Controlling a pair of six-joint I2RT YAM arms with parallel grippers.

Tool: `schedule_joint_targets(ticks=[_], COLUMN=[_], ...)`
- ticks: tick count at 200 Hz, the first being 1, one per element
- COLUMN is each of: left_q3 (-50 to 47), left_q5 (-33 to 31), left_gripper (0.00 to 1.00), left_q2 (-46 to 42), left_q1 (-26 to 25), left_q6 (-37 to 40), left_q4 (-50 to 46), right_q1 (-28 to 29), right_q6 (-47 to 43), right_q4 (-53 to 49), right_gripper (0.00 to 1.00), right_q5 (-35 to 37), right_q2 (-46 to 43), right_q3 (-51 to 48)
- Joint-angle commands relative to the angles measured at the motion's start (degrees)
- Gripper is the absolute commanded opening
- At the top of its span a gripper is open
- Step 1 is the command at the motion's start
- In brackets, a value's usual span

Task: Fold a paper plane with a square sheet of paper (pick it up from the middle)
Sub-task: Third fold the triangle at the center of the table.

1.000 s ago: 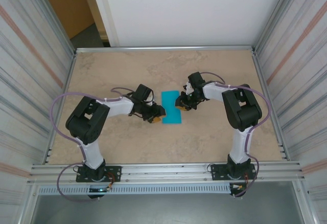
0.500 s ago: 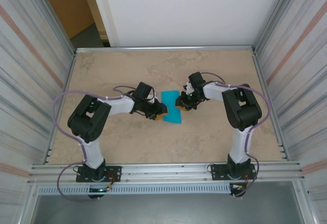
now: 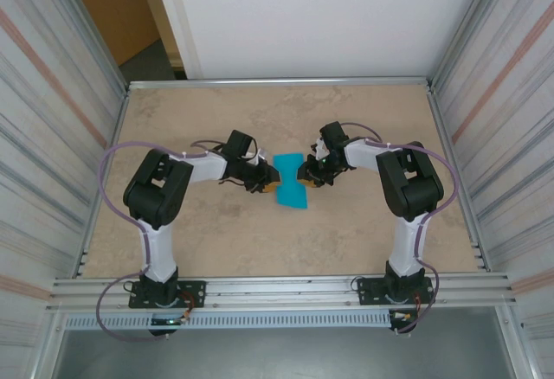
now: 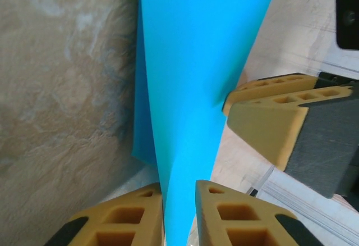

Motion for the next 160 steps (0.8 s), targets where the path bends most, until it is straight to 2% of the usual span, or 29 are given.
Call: schedule_joint_targets(ticks=[1,46,77,95,115,160], left_q3=[1.8,1.94,2.15,1.9,1.42,1.05], left_q5=[2.48,3.31,3.01,2.54,2.2,1.56], left_gripper=[0.19,0.13,0.04,0.0,0.0,0.0], left_q2=[0.89,1.72,1.71,1.16,0.05,-1.94], left_q1=[0.18,0.17,0.24,0.18,0.17,0.17], left_q6=[2.58,2.32,2.17,1.41,-0.2,-3.59], left_q4=[-3.42,-3.52,-4.12,-4.04,-3.63,-3.15], right_q1=[-0.31,-0.23,-0.23,-0.52,-0.58,2.82], right_q6=[-0.31,-0.22,-0.54,-2.02,-5.21,-13.02], right_q4=[-1.9,-1.12,-0.7,-0.02,2.33,14.23], right_gripper=[0.25,0.29,0.33,0.41,0.53,0.68], right_q5=[4.56,4.4,4.59,6.27,9.89,20.13], right_q2=[2.92,1.36,-0.87,-4.41,-9.08,-21.31], right_q3=[-2.23,-1.92,-1.37,-1.7,-3.41,-14.07])
